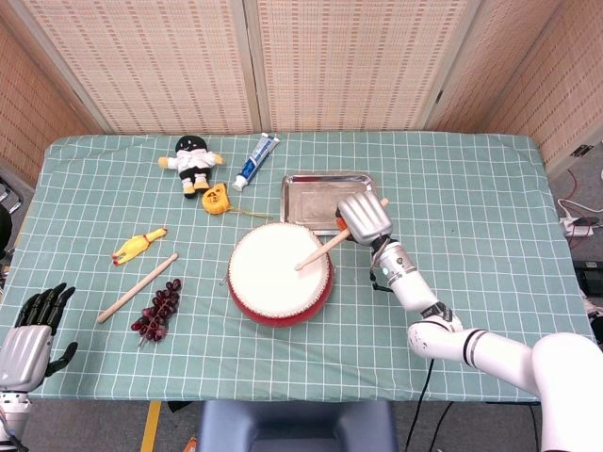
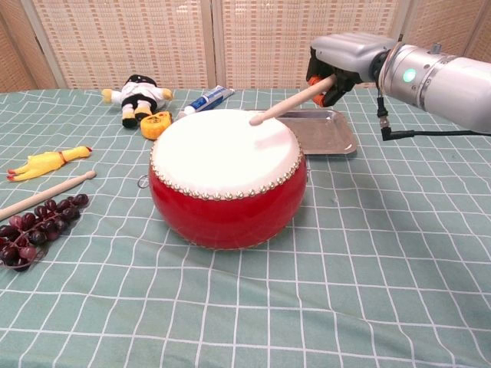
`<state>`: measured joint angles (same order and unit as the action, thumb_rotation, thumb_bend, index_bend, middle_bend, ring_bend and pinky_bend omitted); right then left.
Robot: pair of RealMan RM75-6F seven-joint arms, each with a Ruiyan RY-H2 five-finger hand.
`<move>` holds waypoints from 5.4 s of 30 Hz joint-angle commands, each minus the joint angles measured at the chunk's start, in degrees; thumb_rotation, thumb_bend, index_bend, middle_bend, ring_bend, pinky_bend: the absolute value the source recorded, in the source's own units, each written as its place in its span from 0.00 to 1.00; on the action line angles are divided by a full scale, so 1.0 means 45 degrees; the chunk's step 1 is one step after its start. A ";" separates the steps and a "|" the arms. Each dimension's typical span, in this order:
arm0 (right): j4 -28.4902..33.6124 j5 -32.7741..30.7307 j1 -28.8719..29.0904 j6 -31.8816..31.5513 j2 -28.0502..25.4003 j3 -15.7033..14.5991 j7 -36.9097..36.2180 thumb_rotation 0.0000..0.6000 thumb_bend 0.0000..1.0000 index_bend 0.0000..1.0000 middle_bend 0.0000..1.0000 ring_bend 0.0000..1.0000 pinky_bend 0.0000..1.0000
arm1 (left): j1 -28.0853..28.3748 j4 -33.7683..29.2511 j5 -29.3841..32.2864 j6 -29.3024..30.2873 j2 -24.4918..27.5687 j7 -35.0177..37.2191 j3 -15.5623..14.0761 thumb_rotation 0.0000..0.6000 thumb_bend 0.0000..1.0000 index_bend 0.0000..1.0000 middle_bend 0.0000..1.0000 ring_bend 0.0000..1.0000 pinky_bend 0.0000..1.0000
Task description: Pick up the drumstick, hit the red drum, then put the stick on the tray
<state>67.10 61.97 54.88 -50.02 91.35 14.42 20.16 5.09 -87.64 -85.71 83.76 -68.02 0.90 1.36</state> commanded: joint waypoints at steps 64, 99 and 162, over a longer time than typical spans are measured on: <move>0.1336 0.1730 -0.0630 -0.0330 -0.0785 0.0630 -0.4802 1.00 0.56 1.00 0.92 1.00 0.95 | -0.0010 0.0141 0.0002 -0.0045 -0.0048 0.0074 -0.0030 1.00 0.28 0.00 0.00 0.03 0.02; 0.0166 0.1224 -0.0116 0.1064 -0.0322 -0.0855 -0.0383 1.00 0.56 1.00 0.92 1.00 0.95 | 0.0032 0.0134 0.0087 -0.0152 -0.0095 -0.0013 -0.0027 1.00 0.28 0.00 0.00 0.03 0.02; -0.9844 -0.3044 0.2979 0.5667 0.5086 0.2361 -0.3835 1.00 0.27 0.17 0.22 0.13 0.24 | -0.0107 -0.0025 0.0674 -0.0403 0.0082 -0.0327 0.0003 1.00 0.28 0.00 0.00 0.03 0.02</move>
<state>23.08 47.94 68.13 -24.75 114.15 24.82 3.35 4.61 -87.75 -82.67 81.95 -67.65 -0.57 1.38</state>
